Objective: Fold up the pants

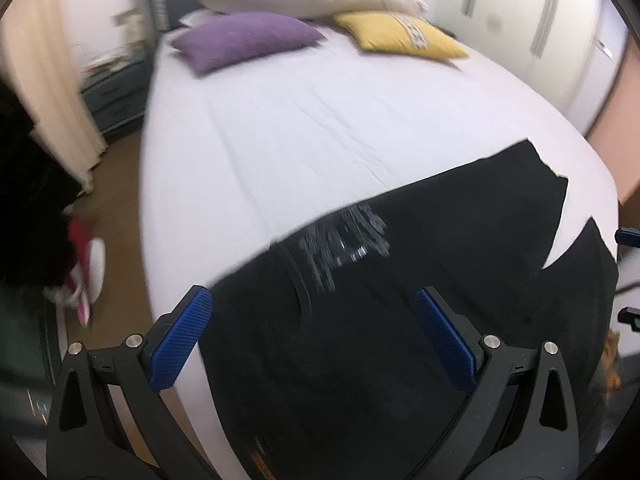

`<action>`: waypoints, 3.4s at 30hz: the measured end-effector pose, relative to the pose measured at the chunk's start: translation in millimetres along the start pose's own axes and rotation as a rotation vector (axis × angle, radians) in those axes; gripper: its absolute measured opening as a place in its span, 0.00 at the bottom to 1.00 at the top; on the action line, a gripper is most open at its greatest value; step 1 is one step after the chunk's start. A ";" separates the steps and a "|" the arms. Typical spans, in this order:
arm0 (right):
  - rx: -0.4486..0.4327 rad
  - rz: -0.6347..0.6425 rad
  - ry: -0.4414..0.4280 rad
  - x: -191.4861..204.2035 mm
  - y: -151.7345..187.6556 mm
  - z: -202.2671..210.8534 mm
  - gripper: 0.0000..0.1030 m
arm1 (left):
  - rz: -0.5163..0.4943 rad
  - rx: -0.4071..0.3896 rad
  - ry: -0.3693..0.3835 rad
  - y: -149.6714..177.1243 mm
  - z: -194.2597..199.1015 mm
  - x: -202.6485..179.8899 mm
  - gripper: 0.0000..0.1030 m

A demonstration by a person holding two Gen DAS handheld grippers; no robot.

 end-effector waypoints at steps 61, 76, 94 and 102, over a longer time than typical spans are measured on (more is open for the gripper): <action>0.352 0.447 -0.071 -27.4 -111.1 -225.6 0.34 | -0.396 -0.075 0.003 17.7 2.4 -34.1 0.12; 0.455 0.482 -0.086 -32.6 -105.1 -232.8 0.05 | -0.376 -0.049 0.001 20.1 -13.8 -14.4 0.11; 0.324 0.483 -0.041 -8.7 -87.9 -193.0 0.04 | -0.321 -0.067 0.018 16.7 -15.5 -4.2 0.06; 0.247 0.407 -0.002 4.8 -67.5 -153.6 0.04 | -0.329 -0.090 0.013 22.4 9.9 -15.7 0.06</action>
Point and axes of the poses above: each gripper's, at about its wrist camera, not at the fingertips, and z roughly against the way its jaws point, x to its left, y to its underside, the point moved 8 cm from there along -z, roughly the way its jaws point, and after that the axes turned 13 degrees about -z, right-handed, at the moved point
